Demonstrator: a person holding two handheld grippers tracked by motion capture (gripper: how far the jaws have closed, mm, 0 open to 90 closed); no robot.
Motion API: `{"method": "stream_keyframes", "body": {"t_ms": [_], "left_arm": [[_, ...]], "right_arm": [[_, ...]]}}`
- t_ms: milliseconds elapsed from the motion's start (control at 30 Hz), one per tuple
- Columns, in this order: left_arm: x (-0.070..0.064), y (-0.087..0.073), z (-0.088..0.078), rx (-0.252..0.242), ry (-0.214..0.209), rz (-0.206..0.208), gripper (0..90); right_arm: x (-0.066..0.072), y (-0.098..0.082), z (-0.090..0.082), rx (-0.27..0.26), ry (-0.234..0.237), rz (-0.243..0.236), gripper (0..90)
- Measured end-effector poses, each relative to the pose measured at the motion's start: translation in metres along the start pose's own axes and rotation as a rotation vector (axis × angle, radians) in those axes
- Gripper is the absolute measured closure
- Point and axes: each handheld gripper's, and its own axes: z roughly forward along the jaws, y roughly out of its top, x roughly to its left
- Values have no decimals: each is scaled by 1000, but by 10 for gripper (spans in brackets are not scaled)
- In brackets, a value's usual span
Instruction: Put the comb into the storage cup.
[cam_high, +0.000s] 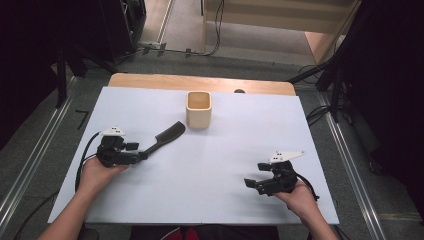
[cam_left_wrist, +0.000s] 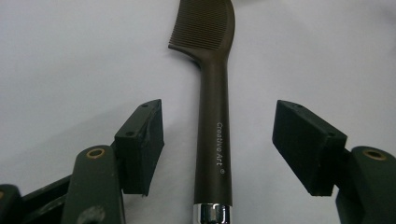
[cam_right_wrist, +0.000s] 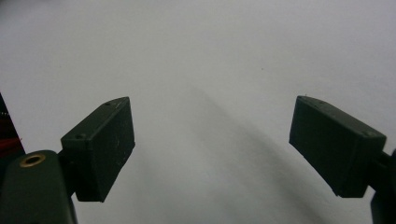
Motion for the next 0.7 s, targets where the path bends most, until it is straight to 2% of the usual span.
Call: {"method": "stream_keyframes", "body": {"t_ms": [67,167,233,333,400,500,700], "left_arm": [[0,-1,1,4,-2,0,351],[-2,-3,7,29,11,33,383],[-3,-4,9,36,15,40,390],[-4,-5,10,26,26,52,416],[-5,-8,11,16,43,76,437],[-6,-11,12,-5,57,80,453],[-10,-12,13,-10,94,92,490]], "right_arm": [[0,0,0,0,0,2,124],[0,0,0,1,1,0,124],[0,0,0,2,0,3,124],[0,0,1,4,0,-1,124],[0,0,1,5,-1,-2,124],[0,0,1,5,-2,-1,124],[0,0,1,6,0,-2,124]]}}
